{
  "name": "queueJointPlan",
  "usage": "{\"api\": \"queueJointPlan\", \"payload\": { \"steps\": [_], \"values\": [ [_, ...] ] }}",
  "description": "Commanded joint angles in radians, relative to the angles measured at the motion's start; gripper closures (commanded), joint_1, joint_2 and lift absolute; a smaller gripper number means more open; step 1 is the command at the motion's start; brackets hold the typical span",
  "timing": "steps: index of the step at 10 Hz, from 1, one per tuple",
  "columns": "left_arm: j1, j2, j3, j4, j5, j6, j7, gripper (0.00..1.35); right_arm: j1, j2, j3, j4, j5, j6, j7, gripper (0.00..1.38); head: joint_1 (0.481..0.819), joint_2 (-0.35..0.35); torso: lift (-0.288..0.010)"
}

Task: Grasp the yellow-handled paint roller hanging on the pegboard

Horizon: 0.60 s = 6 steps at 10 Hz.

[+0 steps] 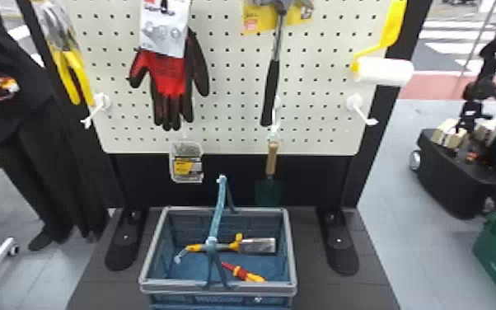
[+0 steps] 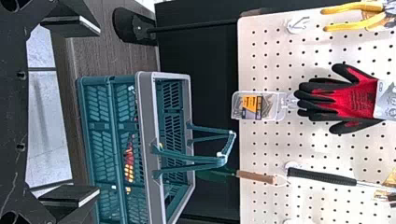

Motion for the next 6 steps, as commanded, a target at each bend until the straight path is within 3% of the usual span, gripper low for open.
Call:
{"api": "queueJointPlan", "payload": {
  "steps": [1, 6],
  "values": [
    [-0.001, 0.0, 0.0, 0.0, 0.0, 0.003, 0.0, 0.12, 0.002, 0.001, 0.0, -0.004, -0.001, 0.002, 0.0, 0.17, 0.549, 0.0, -0.1],
    [-0.009, 0.005, 0.0, -0.002, 0.001, 0.004, 0.0, 0.12, 0.0, 0.001, 0.0, -0.014, -0.013, 0.011, 0.0, 0.18, 0.549, 0.0, -0.1]
  ]
}}
